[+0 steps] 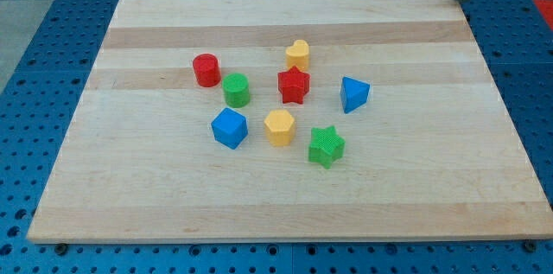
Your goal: Slide red star to the right of green circle
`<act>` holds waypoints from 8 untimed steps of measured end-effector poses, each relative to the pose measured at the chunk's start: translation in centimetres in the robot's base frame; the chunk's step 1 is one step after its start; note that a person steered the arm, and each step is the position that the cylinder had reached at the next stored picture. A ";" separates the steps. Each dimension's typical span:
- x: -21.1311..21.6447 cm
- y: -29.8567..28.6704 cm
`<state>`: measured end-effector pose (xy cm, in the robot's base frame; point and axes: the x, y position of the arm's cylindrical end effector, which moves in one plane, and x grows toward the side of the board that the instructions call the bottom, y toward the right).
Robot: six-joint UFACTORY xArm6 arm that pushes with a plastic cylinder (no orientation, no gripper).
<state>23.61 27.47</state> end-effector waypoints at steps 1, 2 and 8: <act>5.4 -6.2; 6.3 -9.5; 16.2 -20.5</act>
<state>39.79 6.94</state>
